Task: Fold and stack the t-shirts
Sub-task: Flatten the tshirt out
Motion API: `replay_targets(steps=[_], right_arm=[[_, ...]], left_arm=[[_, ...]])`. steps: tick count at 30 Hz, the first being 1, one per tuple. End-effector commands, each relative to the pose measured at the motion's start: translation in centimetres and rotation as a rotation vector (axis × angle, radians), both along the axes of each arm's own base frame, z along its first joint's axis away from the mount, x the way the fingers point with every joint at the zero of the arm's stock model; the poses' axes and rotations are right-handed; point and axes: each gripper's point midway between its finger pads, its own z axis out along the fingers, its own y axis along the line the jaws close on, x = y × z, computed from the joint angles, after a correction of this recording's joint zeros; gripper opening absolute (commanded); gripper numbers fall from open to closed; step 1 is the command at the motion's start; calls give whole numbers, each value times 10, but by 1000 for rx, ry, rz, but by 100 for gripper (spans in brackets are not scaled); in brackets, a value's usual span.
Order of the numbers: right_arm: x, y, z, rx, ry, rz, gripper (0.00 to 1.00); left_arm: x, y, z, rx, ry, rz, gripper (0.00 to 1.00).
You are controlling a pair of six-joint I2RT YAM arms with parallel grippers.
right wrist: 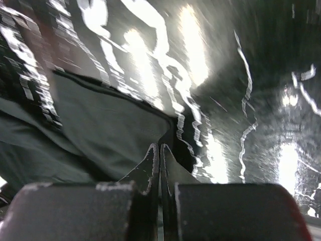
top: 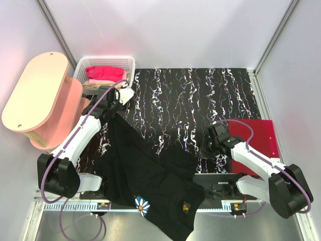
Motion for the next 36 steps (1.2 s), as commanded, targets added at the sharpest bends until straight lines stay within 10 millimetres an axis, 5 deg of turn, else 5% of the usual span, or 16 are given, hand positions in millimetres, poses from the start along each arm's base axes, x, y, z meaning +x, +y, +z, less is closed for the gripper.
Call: replay_targets(steps=[1, 7, 8, 9, 13, 19, 28, 36], right_arm=[[-7, 23, 6, 151, -8, 31, 0], [-20, 24, -13, 133, 68, 92, 2], [-22, 23, -16, 127, 78, 90, 11], [-22, 22, -20, 115, 87, 82, 34], [-22, 16, -25, 86, 82, 62, 62], [-25, 7, -28, 42, 84, 45, 61], [-20, -14, 3, -61, 27, -5, 59], [-26, -28, -7, -130, 72, -62, 59]], left_arm=[[6, 1, 28, -7, -95, 5, 0], [5, 0, 26, -13, -90, 7, 0], [5, 0, 27, -14, -93, 5, 0], [5, 0, 27, -17, -93, 7, 0], [4, 1, 26, -11, -89, 6, 0], [3, 1, 25, -7, -86, 5, 0], [2, 0, 21, -13, -78, 4, 0], [1, 0, 22, -11, -81, 0, 0]])
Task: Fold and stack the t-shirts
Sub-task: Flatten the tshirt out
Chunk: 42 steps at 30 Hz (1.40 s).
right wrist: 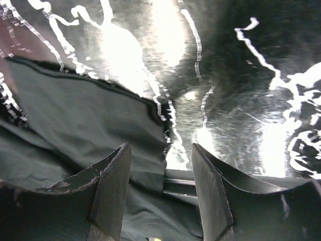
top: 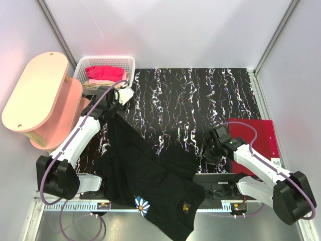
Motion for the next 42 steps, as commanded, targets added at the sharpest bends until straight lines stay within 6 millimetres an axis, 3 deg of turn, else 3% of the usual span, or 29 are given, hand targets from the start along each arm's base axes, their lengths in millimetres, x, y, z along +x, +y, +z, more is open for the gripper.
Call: replay_targets(steps=[1, 10, 20, 28, 31, 32, 33, 36, 37, 39, 40, 41, 42], right_arm=[[-1, -8, -6, -49, 21, -40, 57], [15, 7, -23, -15, 19, -43, 55], [25, 29, -28, 88, 18, -33, 40], [13, 28, -33, 110, 49, -42, 23], [8, 28, -34, 119, 53, -44, 14], [8, 28, -33, 120, 49, -44, 1], [9, 28, -32, 120, 44, -45, 0], [18, 28, -16, 113, 3, -42, 0], [33, 34, 7, 134, -64, -38, 0], [44, 26, 32, 78, -126, -25, 0], [65, 31, 75, 97, -233, -19, 0], [69, 18, 86, 13, -263, -7, 0], [76, 17, 106, -2, -305, 7, 0]], left_arm=[[4, -1, 21, -11, -79, 1, 0], [1, 1, 22, -4, -80, -2, 0], [1, 2, 22, 6, -79, -2, 0], [2, 1, 27, -3, -92, -2, 0], [1, 1, 27, -3, -91, -2, 0], [2, 1, 27, -2, -92, -3, 0], [2, 1, 27, -2, -92, -3, 0], [2, 2, 26, 0, -87, 1, 0], [2, 3, 27, 7, -90, 8, 0], [4, 5, 29, 13, -96, 20, 0], [6, 8, 30, 23, -98, 39, 0], [11, 9, 41, 16, -123, 54, 0], [13, 10, 47, 7, -137, 77, 0]])
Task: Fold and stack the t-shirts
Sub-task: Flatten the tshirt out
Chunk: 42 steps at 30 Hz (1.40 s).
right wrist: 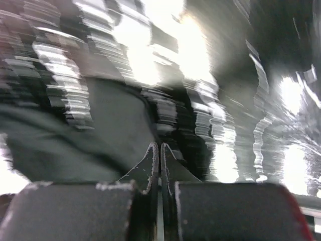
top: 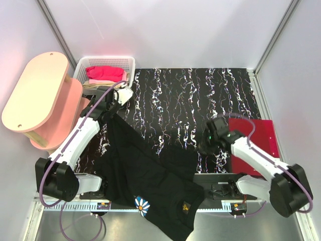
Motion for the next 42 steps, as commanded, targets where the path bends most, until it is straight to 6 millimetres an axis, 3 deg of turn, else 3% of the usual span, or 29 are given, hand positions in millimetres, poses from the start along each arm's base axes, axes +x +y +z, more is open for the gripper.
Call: replay_targets(steps=[1, 2, 3, 4, 5, 6, 7, 8, 10, 12, 13, 18, 19, 21, 22, 26, 29, 32, 33, 34, 36, 37, 38, 40, 42], right_arm=[[69, -6, 141, -89, -387, 19, 0], [74, -16, 156, -157, -419, 31, 0], [80, -19, 174, -173, -455, 25, 0], [93, -17, 214, -161, -533, 13, 0], [94, -20, 229, -181, -559, 28, 0], [98, -23, 244, -191, -590, 13, 0], [100, -22, 276, -165, -656, 3, 0], [99, -25, 286, -170, -673, 1, 0], [92, -28, 319, -136, -745, -11, 0], [83, -33, 330, -131, -761, -5, 0], [74, -37, 345, -116, -793, -13, 0], [33, -63, 370, -107, -826, -41, 0], [20, -70, 390, -83, -876, -59, 0], [4, -80, 402, -76, -892, -66, 0], [-7, -86, 424, -50, -944, -82, 0], [-34, -99, 460, -14, -1015, -90, 0], [-42, -108, 482, -14, -1075, -106, 0], [-36, -116, 495, -66, -1116, -131, 0], [-26, -115, 493, -95, -1106, -134, 0], [-18, -116, 491, -125, -1098, -140, 0], [7, -114, 483, -205, -1068, -153, 0], [17, -113, 479, -234, -1054, -161, 0], [29, -117, 479, -284, -1056, -186, 0], [60, -110, 463, -369, -1002, -179, 0], [96, -102, 450, -425, -959, -170, 0]], left_arm=[[20, 9, 51, -8, -147, 101, 0], [26, 10, 74, -25, -198, 121, 0], [25, 11, 83, -47, -210, 143, 0], [25, 10, 93, -64, -220, 146, 0], [25, 8, 118, -93, -264, 146, 0], [20, 8, 124, -113, -257, 155, 0], [16, 5, 134, -137, -268, 145, 0], [8, 5, 156, -166, -310, 140, 0], [-8, 3, 166, -196, -308, 118, 0], [-31, 6, 184, -215, -344, 102, 0], [-40, 7, 189, -222, -356, 94, 0], [-93, 20, 210, -224, -399, 74, 0], [-109, 21, 225, -242, -441, 52, 0], [-130, 22, 234, -247, -443, 24, 0], [-144, 21, 255, -272, -491, -2, 0], [-178, 20, 282, -300, -518, -55, 0], [-194, 17, 284, -325, -501, -83, 0], [-189, 11, 271, -338, -461, -99, 0], [-184, 9, 264, -339, -441, -96, 0], [-175, 2, 244, -343, -381, -111, 0], [-157, -4, 229, -347, -355, -112, 0], [-145, -8, 204, -336, -298, -107, 0], [-134, -11, 201, -332, -310, -115, 0], [-110, -13, 168, -293, -242, -95, 0], [-83, -12, 161, -254, -265, -81, 0]])
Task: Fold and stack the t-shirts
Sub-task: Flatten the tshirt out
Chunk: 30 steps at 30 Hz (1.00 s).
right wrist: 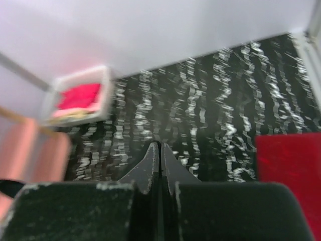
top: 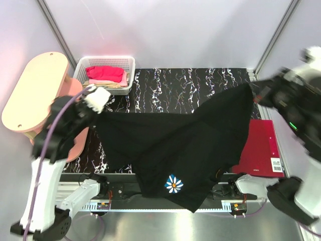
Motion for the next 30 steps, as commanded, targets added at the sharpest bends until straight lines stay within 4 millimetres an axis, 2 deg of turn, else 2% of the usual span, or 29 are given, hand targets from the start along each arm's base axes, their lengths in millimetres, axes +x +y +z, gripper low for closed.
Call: replay_targets(steps=[1, 2, 3, 4, 5, 6, 7, 8, 9, 10, 11, 12, 13, 15, 16, 17, 20, 21, 22, 23, 24, 25, 26, 27, 28, 29, 30], right_arm=[[95, 10, -35, -151, 118, -121, 0], [112, 1, -38, -75, 136, -101, 0], [135, 1, -56, -57, 191, -91, 0], [147, -5, -63, -43, 200, -100, 0], [164, -7, -61, -33, 170, -106, 0], [186, -21, -79, -36, 211, -150, 0], [200, -25, -82, -25, 210, -160, 0], [211, -25, -87, -13, 223, -145, 0], [233, -32, -91, -13, 233, -163, 0], [243, -33, -94, -13, 239, -163, 0], [253, -35, -93, -15, 236, -163, 0], [272, -36, -91, -7, 220, -160, 0], [280, -51, -90, 33, 216, -185, 0], [294, -46, -84, 84, 192, -122, 0], [294, -46, -84, 91, 197, -115, 0], [293, -40, -78, 98, 183, -84, 0], [272, -37, -58, 94, 144, -67, 0], [256, -36, -45, 94, 120, -63, 0], [246, -34, -36, 92, 100, -56, 0], [234, -28, -27, 98, 78, -26, 0], [208, -23, -7, 102, 32, -3, 0], [193, -19, 6, 111, -4, 16, 0], [177, -15, 18, 116, -35, 38, 0], [144, -10, 38, 119, -94, 55, 0], [126, -7, 49, 131, -126, 69, 0], [108, 0, 56, 138, -150, 106, 0], [72, 5, 69, 141, -202, 126, 0]], left_arm=[[67, -4, -29, 70, -6, 37, 0], [83, -4, -26, 92, -41, 43, 0], [94, -4, -31, 109, -38, 54, 0], [107, -1, -35, 133, -35, 75, 0], [128, -4, -45, 156, -19, 76, 0], [141, -5, -49, 165, -14, 80, 0], [153, -6, -45, 172, -26, 91, 0], [174, -9, -59, 193, 6, 90, 0], [185, -10, -60, 198, 4, 99, 0], [198, -10, -48, 197, -22, 120, 0], [217, -12, -66, 215, 18, 125, 0], [226, -12, -66, 217, 18, 138, 0], [239, -11, -52, 212, -11, 162, 0], [254, -11, -56, 209, 2, 185, 0], [257, -11, -41, 194, -29, 197, 0], [256, -12, -38, 182, -31, 198, 0], [238, -12, -7, 136, -89, 198, 0], [231, -13, 4, 124, -109, 198, 0], [215, -10, 29, 99, -158, 203, 0], [201, -11, 33, 91, -143, 195, 0], [187, -16, 47, 69, -164, 173, 0], [156, -16, 78, 30, -231, 143, 0], [139, -17, 86, 22, -243, 125, 0], [119, -25, 102, 2, -284, 91, 0], [102, -25, 114, -9, -318, 85, 0], [70, -19, 132, -31, -364, 75, 0], [50, -25, 149, -63, -398, 37, 0]])
